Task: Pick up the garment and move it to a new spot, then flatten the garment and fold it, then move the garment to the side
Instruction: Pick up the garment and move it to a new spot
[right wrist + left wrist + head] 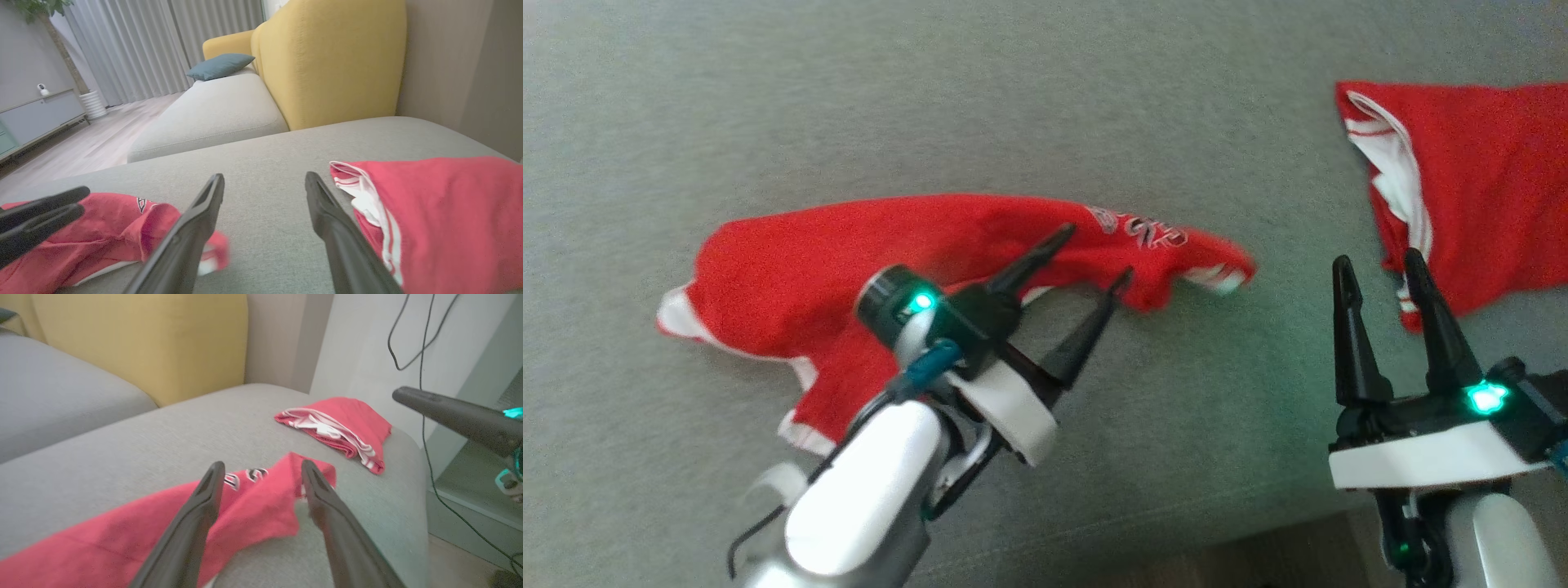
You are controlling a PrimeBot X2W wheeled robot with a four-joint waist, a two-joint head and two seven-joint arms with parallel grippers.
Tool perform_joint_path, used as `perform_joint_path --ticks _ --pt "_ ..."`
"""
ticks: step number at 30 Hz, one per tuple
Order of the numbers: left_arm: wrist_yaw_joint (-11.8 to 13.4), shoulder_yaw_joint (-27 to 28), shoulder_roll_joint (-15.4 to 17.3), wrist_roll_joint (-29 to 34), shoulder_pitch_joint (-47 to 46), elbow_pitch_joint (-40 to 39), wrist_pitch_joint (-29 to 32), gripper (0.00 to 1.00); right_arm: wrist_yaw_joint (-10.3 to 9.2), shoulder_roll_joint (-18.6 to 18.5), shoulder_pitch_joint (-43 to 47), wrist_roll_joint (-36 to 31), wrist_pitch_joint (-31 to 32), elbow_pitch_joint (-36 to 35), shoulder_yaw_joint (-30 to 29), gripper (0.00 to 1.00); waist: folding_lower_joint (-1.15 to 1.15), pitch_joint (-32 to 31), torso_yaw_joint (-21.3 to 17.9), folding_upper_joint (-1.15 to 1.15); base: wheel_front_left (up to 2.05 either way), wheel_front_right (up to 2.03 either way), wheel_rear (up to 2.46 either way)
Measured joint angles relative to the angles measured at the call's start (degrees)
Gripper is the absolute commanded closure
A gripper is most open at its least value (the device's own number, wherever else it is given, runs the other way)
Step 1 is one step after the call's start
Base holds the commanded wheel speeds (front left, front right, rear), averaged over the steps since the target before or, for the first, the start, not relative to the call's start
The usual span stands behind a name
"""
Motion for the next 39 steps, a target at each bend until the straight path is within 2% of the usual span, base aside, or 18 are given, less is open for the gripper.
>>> perform_joint_path --ticks 6,10,15,20,24,30,34,39 --pt "4.0 4.2 1.8 -0.7 2.7 -2.7 -4.7 0.00 0.00 0.0 0.1 -2.1 2.5 -0.5 -1.0 0.00 0.00 -3.1 4.9 0.00 0.00 0.00 0.00" --pt "8.0 9.7 4.5 -1.7 6.4 -3.9 -7.1 0.00 0.00 0.0 0.2 -3.8 4.5 -1.6 -2.0 0.00 0.00 -5.4 9.0 0.00 0.00 0.00 0.00" --pt "10.9 15.3 6.5 -2.7 9.4 -5.4 -8.3 0.00 0.00 0.0 0.7 -4.8 6.5 -2.3 -3.1 0.00 0.00 -7.7 12.6 0.00 0.00 0.00 0.00" --pt "11.1 19.4 8.5 -4.7 13.7 -5.5 -8.3 0.00 0.00 0.0 3.1 -5.2 8.0 -2.7 -3.6 0.00 0.00 -10.1 15.1 0.00 0.00 0.00 0.00" --pt "10.8 20.1 8.9 -5.1 16.5 -5.6 -8.3 0.00 0.00 0.0 4.3 -5.4 8.8 -2.8 -3.9 0.00 0.00 -12.0 16.1 0.00 0.00 0.00 0.00" --pt "10.9 20.1 9.4 -4.5 20.4 -7.0 -8.3 0.00 0.00 0.0 7.0 -5.8 9.8 -2.8 -4.1 0.00 0.00 -14.4 15.9 0.00 0.00 0.00 0.00" --pt "12.4 20.1 9.4 -4.0 22.5 -7.5 -8.3 0.00 0.00 0.0 8.3 -5.8 10.1 -2.8 -4.2 0.00 0.00 -15.6 15.4 0.00 0.00 0.00 0.00" --pt "12.9 20.1 9.5 -4.0 24.7 -8.1 -8.3 0.00 0.00 0.0 9.6 -5.8 10.5 -2.9 -4.1 0.00 0.00 -17.0 15.0 0.00 0.00 0.00 0.00"
